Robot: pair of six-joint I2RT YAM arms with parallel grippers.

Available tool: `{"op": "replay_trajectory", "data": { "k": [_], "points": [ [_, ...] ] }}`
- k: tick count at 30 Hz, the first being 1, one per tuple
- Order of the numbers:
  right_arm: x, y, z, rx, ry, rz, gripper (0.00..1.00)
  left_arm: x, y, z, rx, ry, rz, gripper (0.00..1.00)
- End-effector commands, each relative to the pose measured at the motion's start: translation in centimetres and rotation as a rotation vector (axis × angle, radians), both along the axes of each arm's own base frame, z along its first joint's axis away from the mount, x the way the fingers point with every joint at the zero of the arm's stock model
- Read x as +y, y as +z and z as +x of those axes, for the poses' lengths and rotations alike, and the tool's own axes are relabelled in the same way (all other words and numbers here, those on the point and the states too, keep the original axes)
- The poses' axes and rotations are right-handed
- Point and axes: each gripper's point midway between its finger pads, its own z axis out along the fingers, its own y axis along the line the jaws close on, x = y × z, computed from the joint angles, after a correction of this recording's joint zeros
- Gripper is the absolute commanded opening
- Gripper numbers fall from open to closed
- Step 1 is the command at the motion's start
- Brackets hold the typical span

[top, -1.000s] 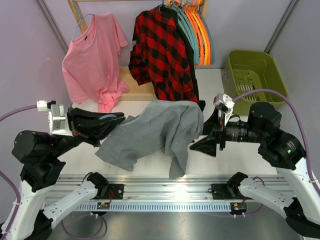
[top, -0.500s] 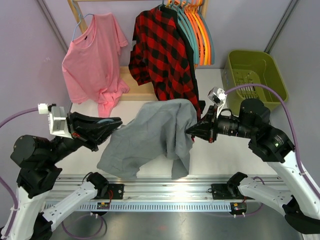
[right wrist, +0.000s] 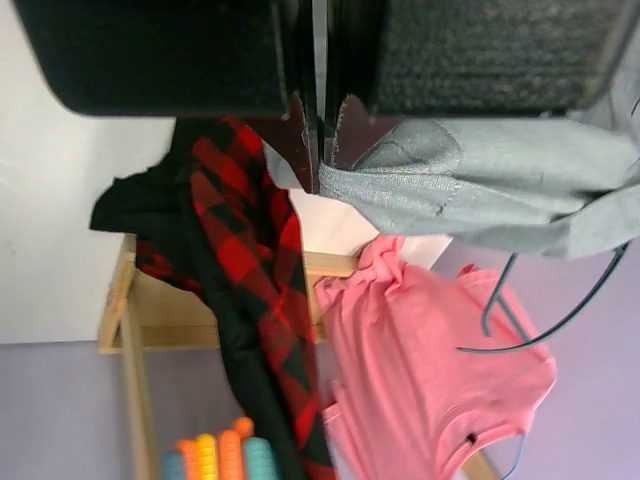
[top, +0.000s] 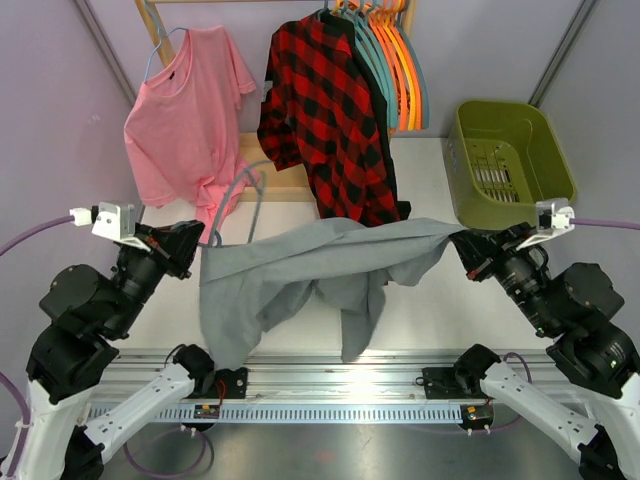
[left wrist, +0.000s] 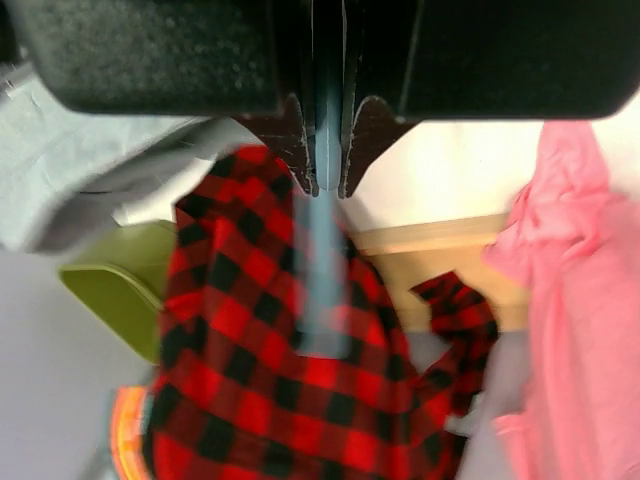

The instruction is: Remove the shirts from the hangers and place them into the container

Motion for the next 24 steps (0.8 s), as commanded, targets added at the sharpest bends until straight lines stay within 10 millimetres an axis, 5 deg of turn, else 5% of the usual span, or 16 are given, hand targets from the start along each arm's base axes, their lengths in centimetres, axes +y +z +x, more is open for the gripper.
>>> {"op": "replay_trajectory", "data": {
  "k": [1,2,5,8,9,10,12,20,24],
  "points": [
    [-5.4,0.1,1.4,0.003,-0.302,0.078,0.0,5.1,0.6,0.7,-0.038,0.264,-0.044,0.0],
    [-5.6,-0.3,1.3,0.013,-0.312,0.086,0.0,5.7,1.0,0.1,-0.063,0.278,-0.078,0.0],
    [-1.4,-2.2,1.2,0.052,-0.107,-0.02,0.0,6.0,2.7,-0.5,-0.163,0.266,-0.175,0.0],
    [6.8,-5.3,-0.3,0.202,0.307,-0.114,0.0,4.3,4.9,-0.8,-0.294,0.17,-0.257,0.0],
    [9.6,-5.8,-2.5,0.238,0.522,-0.105,0.0,3.9,5.8,-1.3,-0.343,0.137,-0.284,0.0],
    [11.6,-8.0,-2.6,0.337,0.608,-0.091,0.0,3.4,7.9,-2.2,-0.433,0.082,-0.339,0.0],
    [14.5,-7.9,-4.4,0.329,0.801,-0.034,0.0,2.2,8.4,-2.0,-0.475,0.031,-0.374,0.0],
    [19.8,-14.5,-7.6,0.483,0.966,-0.192,0.0,-0.1,12.9,-1.9,-0.63,-0.096,-0.567,0.0],
    [18.9,-17.7,-5.1,0.567,0.758,-0.374,0.0,-3.6,14.8,-3.4,-0.64,-0.286,-0.46,0.0]
  ]
}}
